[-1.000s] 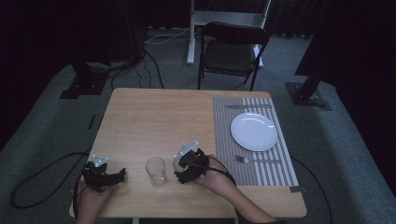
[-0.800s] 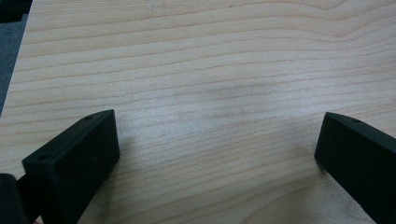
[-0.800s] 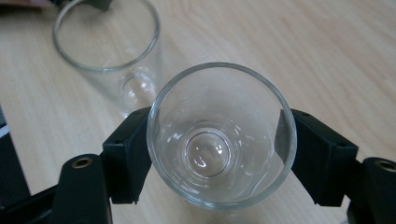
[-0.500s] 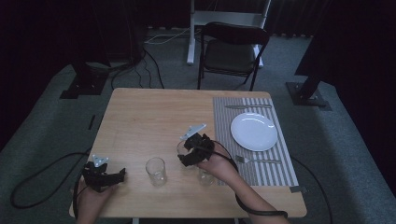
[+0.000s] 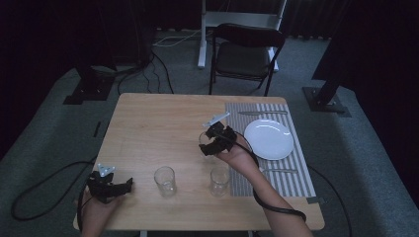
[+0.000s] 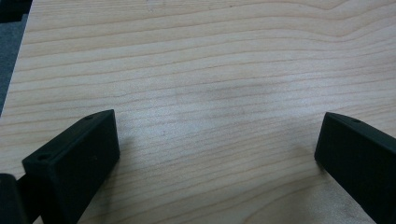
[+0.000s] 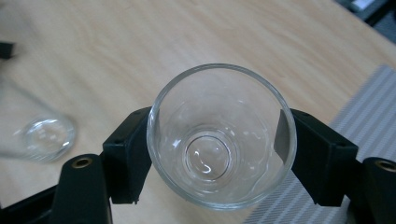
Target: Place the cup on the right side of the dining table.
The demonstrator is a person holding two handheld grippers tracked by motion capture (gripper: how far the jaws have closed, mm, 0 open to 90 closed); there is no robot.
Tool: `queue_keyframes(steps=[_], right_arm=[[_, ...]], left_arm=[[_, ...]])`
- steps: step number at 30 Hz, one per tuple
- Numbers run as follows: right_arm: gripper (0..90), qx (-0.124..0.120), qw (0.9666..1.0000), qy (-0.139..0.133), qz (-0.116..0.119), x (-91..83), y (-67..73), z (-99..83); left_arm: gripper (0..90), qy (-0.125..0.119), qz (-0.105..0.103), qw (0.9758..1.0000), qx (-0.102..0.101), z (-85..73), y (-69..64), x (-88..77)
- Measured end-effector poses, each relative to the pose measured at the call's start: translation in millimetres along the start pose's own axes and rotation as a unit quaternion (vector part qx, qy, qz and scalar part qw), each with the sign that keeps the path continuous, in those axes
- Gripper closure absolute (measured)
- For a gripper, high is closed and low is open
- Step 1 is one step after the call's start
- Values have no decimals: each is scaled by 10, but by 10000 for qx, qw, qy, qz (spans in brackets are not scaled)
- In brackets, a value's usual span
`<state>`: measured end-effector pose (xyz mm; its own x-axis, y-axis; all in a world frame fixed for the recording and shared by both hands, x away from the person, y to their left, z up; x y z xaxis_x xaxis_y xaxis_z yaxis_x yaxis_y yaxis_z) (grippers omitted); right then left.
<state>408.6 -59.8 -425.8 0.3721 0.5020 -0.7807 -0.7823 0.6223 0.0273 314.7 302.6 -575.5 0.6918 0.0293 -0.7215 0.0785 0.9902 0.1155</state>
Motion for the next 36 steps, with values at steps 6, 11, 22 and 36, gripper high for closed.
queue_keyframes(steps=[6, 11, 22, 36], right_arm=[[282, 283, 9994, -50, -209, -48, -286, 17], [282, 426, 9986, -57, -314, -61, -446, 22], [282, 721, 9953, 109, -642, 17, -896, 52], [282, 1181, 9878, 144, -1007, 115, -1330, 69]], left_arm=[[3, 3, -3, 10000, -5, 0, -1, 0], [3, 3, -4, 10000, -6, 0, -1, 0], [3, 3, -4, 10000, -4, -1, -1, 0], [3, 3, -4, 10000, -5, -1, -2, -1]])
Point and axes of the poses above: each handheld gripper's, and its own axes: x roughly forward along the jaws, z roughly out of its top, y roughly to its left, the point moved 4 cm from there along x, roughly forward along the jaws, and after that the axes turned 8 degrees about z, right-handed, at the moved point
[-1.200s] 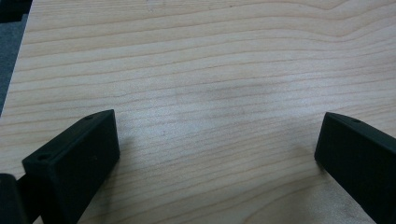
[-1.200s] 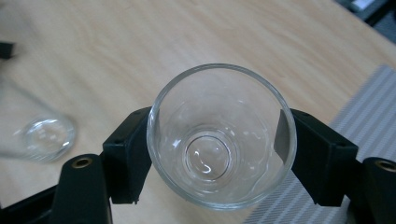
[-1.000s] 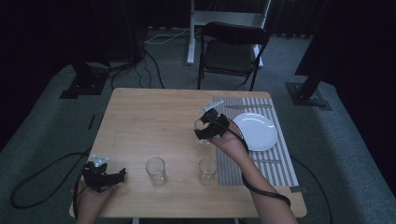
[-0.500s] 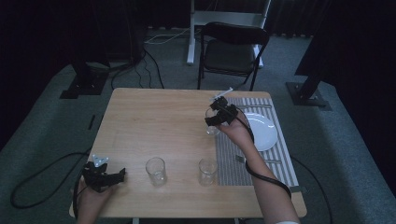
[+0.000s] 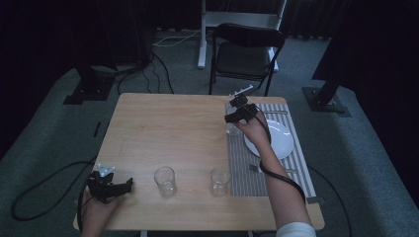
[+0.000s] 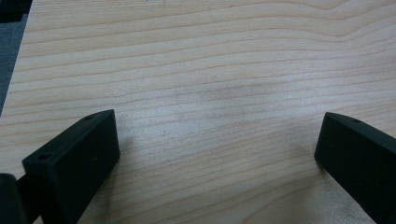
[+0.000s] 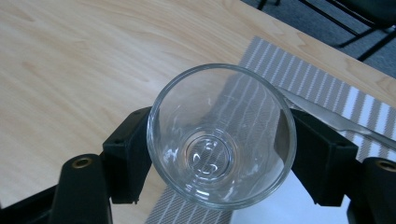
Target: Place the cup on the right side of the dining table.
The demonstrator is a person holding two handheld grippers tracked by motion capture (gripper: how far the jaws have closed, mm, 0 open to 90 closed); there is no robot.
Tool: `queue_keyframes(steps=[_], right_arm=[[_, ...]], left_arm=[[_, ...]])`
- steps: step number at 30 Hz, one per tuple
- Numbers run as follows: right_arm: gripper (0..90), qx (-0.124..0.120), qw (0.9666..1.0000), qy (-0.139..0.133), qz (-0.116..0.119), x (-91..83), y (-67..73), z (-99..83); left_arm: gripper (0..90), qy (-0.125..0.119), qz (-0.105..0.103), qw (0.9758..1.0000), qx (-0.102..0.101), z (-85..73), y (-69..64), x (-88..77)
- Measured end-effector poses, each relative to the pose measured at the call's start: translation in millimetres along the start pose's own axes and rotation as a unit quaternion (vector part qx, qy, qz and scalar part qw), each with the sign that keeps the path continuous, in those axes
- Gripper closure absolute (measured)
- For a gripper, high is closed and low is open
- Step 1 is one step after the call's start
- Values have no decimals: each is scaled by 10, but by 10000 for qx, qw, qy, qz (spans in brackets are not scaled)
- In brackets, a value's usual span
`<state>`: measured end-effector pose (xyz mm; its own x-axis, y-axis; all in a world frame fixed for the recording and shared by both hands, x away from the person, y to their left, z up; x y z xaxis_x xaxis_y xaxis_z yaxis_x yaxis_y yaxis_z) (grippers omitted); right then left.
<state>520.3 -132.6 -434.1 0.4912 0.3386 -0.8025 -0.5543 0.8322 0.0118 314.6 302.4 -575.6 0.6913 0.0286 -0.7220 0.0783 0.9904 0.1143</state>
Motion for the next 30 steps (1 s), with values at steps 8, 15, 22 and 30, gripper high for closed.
queue_keyframes(steps=[8, 15, 22, 30], right_arm=[[282, 278, 9995, 58, -156, 109, -209, 56], [282, 488, 9984, 90, -282, 212, -357, 119], [282, 818, 9964, 11, -241, 355, -497, 108], [282, 870, 9958, 117, -266, 477, -616, 10]], left_arm=[[3, 2, 0, 10000, 3, 0, 0, 0], [3, 2, 8, 10000, -10, -2, -2, -2], [3, 5, 10, 10000, -17, -2, -5, -3], [3, 5, 14, 10000, -19, -3, -5, -3]])
Point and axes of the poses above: each handheld gripper's, and its own axes: x roughly forward along the jaws, z roughly out of its top, y roughly to its left, the point moved 4 cm from there along x, roughly forward along the jaws, and after that the axes turned 8 degrees about z, right-handed, at the moved point
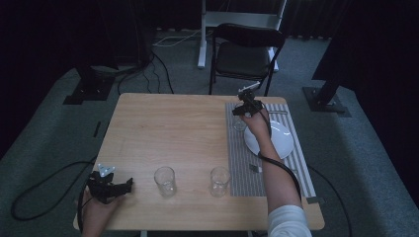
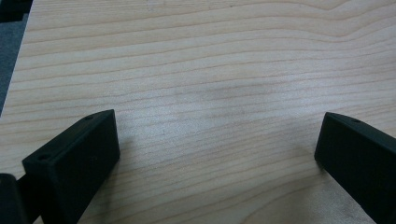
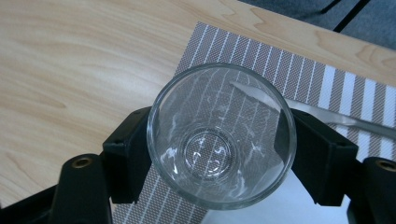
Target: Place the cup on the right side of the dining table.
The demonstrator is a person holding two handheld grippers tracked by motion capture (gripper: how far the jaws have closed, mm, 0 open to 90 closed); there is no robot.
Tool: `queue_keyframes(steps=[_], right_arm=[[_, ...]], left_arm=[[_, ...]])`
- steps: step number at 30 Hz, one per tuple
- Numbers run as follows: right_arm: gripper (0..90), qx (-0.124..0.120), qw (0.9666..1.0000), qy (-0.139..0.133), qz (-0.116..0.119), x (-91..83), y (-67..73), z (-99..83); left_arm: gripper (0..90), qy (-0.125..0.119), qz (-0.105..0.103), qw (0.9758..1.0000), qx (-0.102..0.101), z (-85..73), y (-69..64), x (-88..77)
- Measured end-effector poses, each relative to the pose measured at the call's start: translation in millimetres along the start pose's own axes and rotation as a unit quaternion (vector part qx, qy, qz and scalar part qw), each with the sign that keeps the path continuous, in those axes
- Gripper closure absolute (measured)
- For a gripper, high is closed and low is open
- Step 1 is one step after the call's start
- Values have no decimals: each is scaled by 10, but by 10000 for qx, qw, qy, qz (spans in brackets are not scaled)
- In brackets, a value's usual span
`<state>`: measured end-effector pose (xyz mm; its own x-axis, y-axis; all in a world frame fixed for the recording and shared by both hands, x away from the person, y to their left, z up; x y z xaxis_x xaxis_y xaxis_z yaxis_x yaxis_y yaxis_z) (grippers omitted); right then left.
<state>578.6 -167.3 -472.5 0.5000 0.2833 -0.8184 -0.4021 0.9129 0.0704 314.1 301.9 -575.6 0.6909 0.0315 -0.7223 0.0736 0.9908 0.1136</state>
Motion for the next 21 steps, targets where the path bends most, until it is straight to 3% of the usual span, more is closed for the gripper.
queue_keyframes(steps=[4, 8, 12, 14, 16, 21], right_arm=[[281, -93, 10000, -5, 25, -4, -3, -13], [278, 67, 9998, -12, 191, 2, -62, -27], [268, 39, 10000, 30, 24, 41, -40, -22], [164, 125, 9997, 174, 144, 77, -38, -29], [114, 51, 9998, 146, 90, 64, -31, -30], [113, 125, 9998, -30, 169, -46, -26, -9]], left_arm=[[3, 7, 1, 10000, 10, -2, 2, -2], [3, 1, -1, 10000, 2, -2, 1, -2], [3, 7, -1, 10000, 10, -3, 2, -3], [3, 7, -2, 10000, 10, -3, 2, -3], [3, 7, -1, 10000, 11, -3, 2, -3], [3, 6, -2, 10000, 9, -3, 2, -3]])
Point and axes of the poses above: each handheld gripper's, and its own axes: x roughly forward along the jaws, z roughly out of its top, y roughly to its left, the point moved 4 cm from there along x, roughly forward along the jaws, and after that the axes turned 8 degrees about z, right-handed, at the moved point
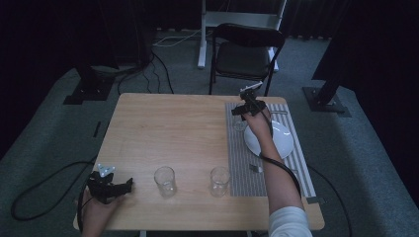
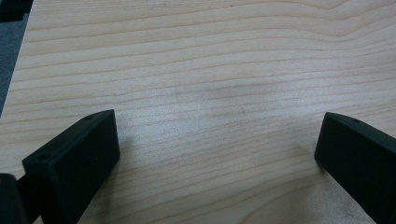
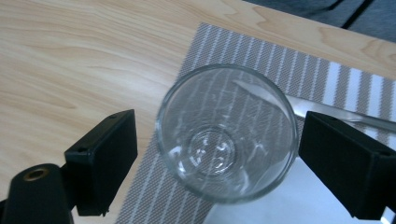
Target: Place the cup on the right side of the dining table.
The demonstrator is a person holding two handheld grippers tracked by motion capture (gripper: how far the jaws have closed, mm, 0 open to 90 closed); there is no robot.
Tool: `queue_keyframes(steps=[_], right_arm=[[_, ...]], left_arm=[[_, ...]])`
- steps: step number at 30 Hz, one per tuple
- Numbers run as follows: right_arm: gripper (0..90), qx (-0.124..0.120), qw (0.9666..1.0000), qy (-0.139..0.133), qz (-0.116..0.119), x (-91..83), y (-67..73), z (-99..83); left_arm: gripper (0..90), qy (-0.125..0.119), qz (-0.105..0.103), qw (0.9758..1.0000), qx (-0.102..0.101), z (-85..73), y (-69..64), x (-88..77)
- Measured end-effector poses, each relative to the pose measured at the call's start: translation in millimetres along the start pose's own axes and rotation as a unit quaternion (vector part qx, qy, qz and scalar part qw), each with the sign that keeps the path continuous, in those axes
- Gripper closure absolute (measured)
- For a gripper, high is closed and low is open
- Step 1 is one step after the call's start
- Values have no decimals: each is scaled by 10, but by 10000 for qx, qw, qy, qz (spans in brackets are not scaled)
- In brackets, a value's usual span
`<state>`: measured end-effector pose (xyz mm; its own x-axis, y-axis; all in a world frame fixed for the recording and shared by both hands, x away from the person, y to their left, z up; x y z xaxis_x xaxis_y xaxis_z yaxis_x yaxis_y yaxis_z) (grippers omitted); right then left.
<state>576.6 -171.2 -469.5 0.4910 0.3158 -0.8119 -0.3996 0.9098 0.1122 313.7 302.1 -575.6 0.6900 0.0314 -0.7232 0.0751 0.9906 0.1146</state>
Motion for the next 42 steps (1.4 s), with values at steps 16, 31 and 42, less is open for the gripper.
queue_keyframes(steps=[16, 31, 42], right_arm=[[108, 343, 9971, -501, 458, -368, -13, -344], [109, 184, 9948, -940, 334, -597, -21, -834], [109, 175, 9933, -1104, 294, -848, -88, -1218]], left_arm=[[2, -9, 7, 10000, -28, -2, -3, -1], [3, 6, 11, 10000, -8, 0, -1, -1], [3, 4, 10, 10000, -8, 0, -1, -1]])
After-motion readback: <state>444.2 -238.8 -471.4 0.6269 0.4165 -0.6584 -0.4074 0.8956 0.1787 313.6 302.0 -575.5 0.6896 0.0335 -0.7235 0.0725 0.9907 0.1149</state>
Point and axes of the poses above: each handheld gripper's, and its own axes: x roughly forward along the jaws, z roughly out of its top, y roughly to its left, the point moved 4 cm from there along x, roughly forward along the jaws, and after that the axes turned 8 degrees about z, right-handed, at the moved point
